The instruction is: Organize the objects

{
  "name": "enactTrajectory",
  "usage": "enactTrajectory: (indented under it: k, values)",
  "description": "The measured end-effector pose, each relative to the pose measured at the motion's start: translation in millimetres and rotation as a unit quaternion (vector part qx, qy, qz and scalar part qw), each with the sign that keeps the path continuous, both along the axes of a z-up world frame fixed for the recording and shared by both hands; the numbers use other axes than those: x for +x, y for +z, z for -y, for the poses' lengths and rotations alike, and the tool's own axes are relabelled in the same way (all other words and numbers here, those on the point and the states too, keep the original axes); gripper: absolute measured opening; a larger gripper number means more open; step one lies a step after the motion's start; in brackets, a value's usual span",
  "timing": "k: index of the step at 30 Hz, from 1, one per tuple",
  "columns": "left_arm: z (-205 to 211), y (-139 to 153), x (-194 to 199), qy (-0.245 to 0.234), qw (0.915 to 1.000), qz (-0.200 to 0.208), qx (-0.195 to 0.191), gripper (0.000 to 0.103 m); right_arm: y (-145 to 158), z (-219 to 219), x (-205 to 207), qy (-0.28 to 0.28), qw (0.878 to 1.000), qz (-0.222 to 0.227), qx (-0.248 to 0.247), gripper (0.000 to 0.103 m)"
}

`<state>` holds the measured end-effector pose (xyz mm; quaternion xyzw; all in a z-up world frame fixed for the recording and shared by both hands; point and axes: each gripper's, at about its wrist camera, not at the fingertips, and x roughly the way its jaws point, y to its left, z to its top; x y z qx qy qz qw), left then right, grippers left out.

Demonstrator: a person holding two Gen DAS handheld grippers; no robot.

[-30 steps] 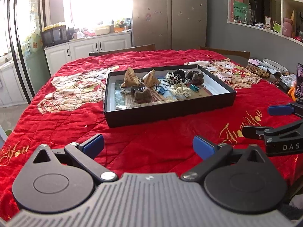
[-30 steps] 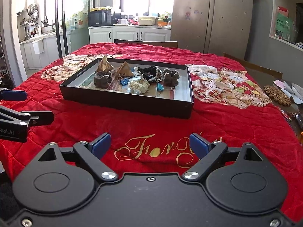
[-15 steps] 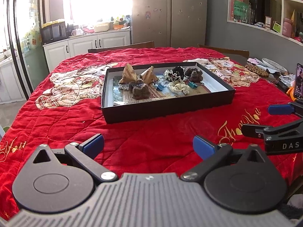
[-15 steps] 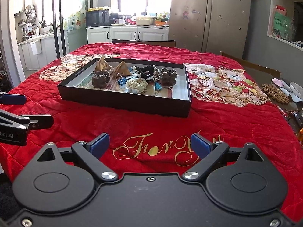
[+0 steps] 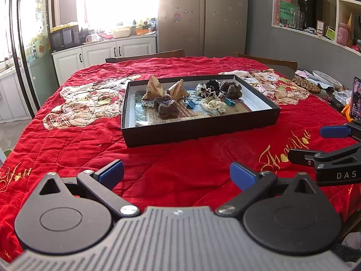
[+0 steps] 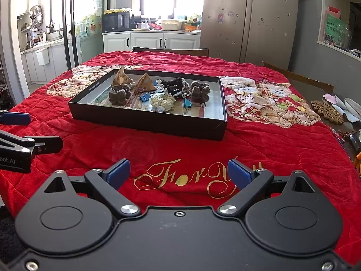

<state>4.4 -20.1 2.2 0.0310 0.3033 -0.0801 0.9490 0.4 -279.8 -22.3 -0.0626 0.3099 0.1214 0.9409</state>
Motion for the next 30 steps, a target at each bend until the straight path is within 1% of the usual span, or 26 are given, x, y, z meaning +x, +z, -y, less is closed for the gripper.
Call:
enactTrajectory:
  k: [10, 19, 30]
  values:
    - [0.2, 1.8, -2.3, -0.004, 1.0000, -0.003, -0.007, 0.103, 0.2, -0.2, -0.3, 0.001, 1.000, -0.001, 0.000, 0.094]
    - [2.5, 2.0, -3.2, -0.003, 1.0000, -0.001, 0.000, 0.103, 0.2, 0.7, -0.3, 0.001, 1.000, -0.001, 0.000, 0.094]
    - [2.5, 0.2, -1.8, -0.005, 1.0000, -0.006, -0.005, 0.103, -1.2, 0.6, 0.0, 0.001, 1.000, -0.007, -0.001, 0.094]
